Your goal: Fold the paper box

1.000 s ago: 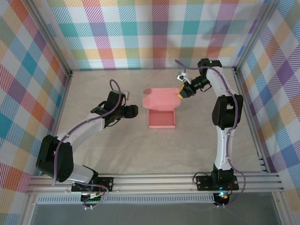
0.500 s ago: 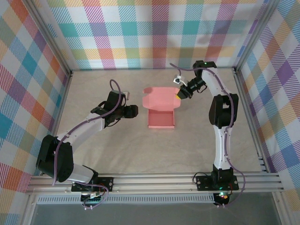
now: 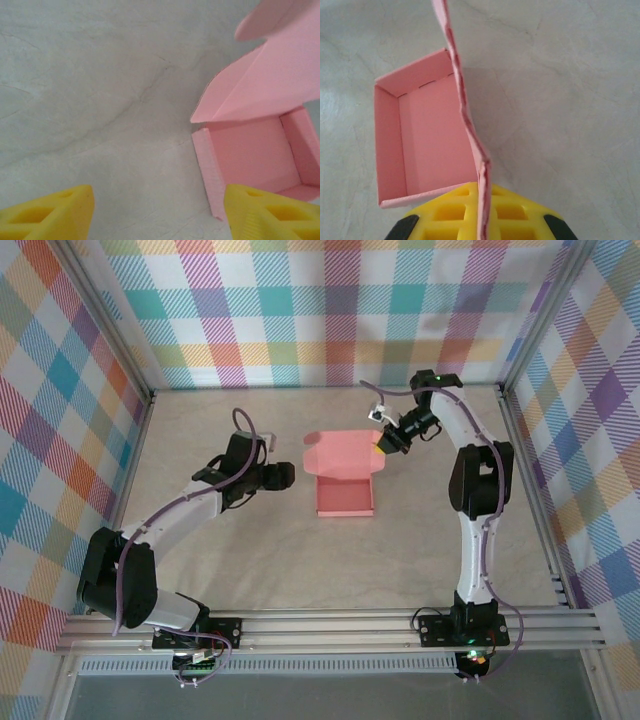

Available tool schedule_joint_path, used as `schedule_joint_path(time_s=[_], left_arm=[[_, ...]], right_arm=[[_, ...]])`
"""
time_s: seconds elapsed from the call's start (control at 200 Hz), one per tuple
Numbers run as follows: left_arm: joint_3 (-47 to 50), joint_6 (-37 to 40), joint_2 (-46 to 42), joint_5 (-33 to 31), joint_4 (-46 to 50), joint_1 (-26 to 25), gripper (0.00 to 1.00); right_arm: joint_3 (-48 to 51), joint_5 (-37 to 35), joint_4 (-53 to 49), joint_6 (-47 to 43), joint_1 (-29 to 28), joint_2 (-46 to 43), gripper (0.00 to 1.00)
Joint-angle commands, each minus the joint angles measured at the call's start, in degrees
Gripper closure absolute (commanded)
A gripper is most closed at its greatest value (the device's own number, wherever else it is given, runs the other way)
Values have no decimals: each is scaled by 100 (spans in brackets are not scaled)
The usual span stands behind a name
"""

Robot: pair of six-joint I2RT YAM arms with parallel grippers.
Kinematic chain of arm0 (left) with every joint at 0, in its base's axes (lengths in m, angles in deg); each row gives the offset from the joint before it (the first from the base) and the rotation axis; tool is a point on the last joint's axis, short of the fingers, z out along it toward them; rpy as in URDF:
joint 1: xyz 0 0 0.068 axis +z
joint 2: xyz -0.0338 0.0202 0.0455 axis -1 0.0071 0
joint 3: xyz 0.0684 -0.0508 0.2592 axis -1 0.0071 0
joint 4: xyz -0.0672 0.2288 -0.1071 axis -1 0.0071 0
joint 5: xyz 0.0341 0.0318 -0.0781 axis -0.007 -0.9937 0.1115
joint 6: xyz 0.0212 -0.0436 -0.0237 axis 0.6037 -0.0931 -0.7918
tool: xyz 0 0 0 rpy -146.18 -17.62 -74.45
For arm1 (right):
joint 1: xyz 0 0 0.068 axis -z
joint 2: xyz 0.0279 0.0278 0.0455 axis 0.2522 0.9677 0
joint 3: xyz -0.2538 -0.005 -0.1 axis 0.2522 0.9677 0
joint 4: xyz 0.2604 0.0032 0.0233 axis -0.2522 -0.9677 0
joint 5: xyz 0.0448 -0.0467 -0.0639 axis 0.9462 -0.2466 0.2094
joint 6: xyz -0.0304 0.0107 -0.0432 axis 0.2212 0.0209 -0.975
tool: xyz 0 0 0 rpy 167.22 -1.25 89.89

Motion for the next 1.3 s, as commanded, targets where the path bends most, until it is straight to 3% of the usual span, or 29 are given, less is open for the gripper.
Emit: schedule_joint_path(time_s=[0.0,0.395,0.57,0.755,0.935,1.115,1.3], left_arm=[[-551,620,239,796,34,268,30],[-3318,4291,1610,2493,2610,386,32],[-4106,5662,2291,2669,3608,436,32],[-4924,6114,3026,2955,4419,592,33],[-5476,6103,3518,3199,4878,672,45],[-5557,6112,3675,3403,4788,685,55],[-5631,6090,3828,3425,4720,703,59]], right_arm=[[476,220,307,-104,-151,-623,100],[1618,463,694,-93,-301,-1280,100],[1576,589,643,-151,-301,-1307,100],[1551,674,597,-164,-301,-1281,100],[1458,729,545,-147,-305,-1241,100],[1388,761,420,-165,-301,-1202,100],[1381,765,402,-156,-301,-1202,100]])
